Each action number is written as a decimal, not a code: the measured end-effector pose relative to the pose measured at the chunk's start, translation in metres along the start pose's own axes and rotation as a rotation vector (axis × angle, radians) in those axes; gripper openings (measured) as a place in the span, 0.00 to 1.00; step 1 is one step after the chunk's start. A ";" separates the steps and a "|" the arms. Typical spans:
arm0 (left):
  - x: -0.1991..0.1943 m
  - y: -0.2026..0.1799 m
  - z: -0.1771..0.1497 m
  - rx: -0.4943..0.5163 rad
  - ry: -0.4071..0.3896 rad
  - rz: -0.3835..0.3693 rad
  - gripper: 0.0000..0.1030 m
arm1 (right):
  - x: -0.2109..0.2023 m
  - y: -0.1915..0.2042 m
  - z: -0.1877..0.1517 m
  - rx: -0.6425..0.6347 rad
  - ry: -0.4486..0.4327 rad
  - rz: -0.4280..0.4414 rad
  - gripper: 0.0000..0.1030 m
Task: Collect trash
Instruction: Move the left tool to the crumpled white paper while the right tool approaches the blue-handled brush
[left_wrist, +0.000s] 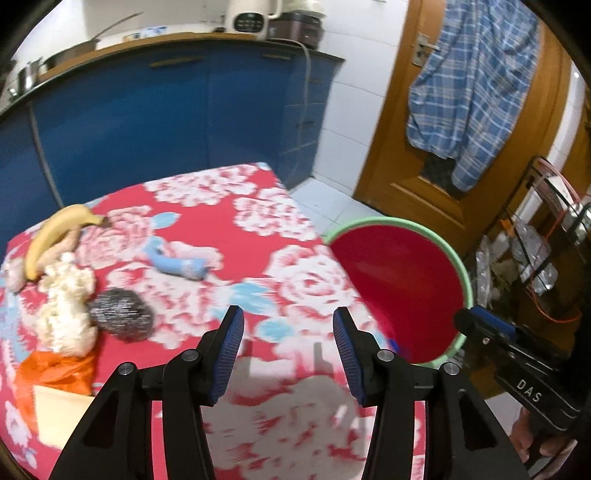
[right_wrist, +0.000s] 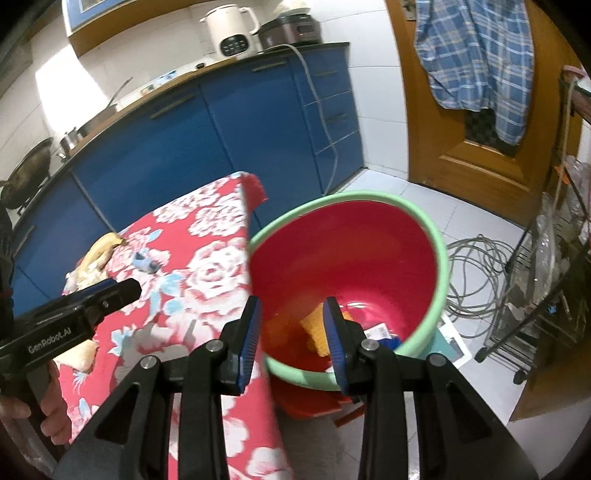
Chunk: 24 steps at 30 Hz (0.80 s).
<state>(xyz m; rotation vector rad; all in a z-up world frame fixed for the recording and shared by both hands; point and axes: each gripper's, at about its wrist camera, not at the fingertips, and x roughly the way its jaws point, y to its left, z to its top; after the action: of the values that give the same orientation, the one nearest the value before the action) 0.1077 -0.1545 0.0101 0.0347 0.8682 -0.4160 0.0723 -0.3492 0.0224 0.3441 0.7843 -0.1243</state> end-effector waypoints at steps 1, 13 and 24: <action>-0.002 0.006 0.000 -0.008 -0.003 0.011 0.50 | 0.002 0.005 0.001 -0.008 0.003 0.007 0.36; -0.022 0.079 -0.001 -0.120 -0.036 0.127 0.50 | 0.029 0.066 0.009 -0.107 0.050 0.087 0.36; -0.026 0.142 -0.005 -0.227 -0.043 0.231 0.50 | 0.069 0.126 0.018 -0.206 0.117 0.140 0.36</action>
<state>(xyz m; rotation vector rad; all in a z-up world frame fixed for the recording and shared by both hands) 0.1413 -0.0146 0.0063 -0.0819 0.8538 -0.1005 0.1629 -0.2361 0.0179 0.2109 0.8779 0.1091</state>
